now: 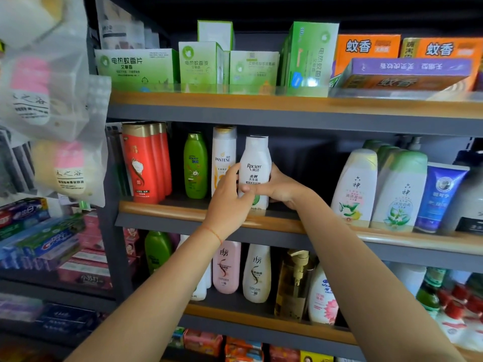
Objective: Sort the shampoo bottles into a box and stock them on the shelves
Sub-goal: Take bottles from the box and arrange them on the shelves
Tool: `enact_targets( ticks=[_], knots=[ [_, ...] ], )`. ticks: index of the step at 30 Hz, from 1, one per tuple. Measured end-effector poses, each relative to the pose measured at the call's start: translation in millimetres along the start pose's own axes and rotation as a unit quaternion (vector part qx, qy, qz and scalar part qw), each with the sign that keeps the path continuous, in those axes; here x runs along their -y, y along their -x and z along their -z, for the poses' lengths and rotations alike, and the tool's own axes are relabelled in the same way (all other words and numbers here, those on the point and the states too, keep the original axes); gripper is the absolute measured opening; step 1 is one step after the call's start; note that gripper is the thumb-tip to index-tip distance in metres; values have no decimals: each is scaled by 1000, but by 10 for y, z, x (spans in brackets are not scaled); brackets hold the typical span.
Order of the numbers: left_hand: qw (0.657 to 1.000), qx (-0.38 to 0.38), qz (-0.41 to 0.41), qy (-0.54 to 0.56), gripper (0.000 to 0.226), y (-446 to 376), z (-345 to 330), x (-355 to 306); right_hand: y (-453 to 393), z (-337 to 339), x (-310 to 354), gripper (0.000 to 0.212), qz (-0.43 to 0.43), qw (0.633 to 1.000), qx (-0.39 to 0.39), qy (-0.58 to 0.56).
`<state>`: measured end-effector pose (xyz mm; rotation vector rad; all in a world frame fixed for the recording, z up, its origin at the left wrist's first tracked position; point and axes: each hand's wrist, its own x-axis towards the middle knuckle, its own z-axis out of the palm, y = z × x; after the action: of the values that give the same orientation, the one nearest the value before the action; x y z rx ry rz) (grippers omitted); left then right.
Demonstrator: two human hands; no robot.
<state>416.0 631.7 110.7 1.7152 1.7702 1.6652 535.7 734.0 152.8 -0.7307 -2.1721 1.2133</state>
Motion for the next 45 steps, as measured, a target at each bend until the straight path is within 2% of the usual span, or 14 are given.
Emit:
enact_targets(
  ticks=[5,7,9,11,14,16,18,23,27,30,35,38,41,45],
  knots=[
    [1000,6,9,2,63,-48,-6,110,-23,-40,-4,45,7,1000,-11,4],
    [1000,14,9,3,63,-27,12,95,-14,-19,-8,64,-18,999,-22,15],
    [1000,10,0,4,59,28,42,29,67,4,37,95,-48,995,-75,41],
    [999,-29,-14,15,53,103,94,21,219,-43,88,102,-12,981,-183,64],
    [994,-84,-47,43,37,374,285,108,565,-375,168,72,138,930,-336,56],
    [993,-87,-32,66,27,638,461,319,778,-740,196,34,220,908,-356,0],
    [993,-80,36,77,20,939,672,678,860,-1188,105,10,233,930,-271,-83],
    [953,-55,298,17,12,2128,1283,1984,739,-2732,-748,26,11,996,24,-83],
    [864,-102,492,-36,14,3557,1742,2900,800,-4107,-1640,25,-184,960,210,-26],
    [793,-96,590,-116,37,4472,1986,3244,962,-5028,-2134,18,-267,915,302,10],
    [689,-199,586,-377,66,5229,2084,3518,1129,-6085,-2872,10,-308,864,379,124],
    [623,-313,672,-252,103,5338,2054,3761,1162,-6440,-3326,22,-337,843,373,193],
    [612,-404,660,-163,101,5367,1955,4059,1200,-6709,-3712,38,-355,819,375,252],
    [596,-412,664,-184,101,5361,1873,4207,1338,-7011,-4311,58,-385,792,381,281]
  ],
)
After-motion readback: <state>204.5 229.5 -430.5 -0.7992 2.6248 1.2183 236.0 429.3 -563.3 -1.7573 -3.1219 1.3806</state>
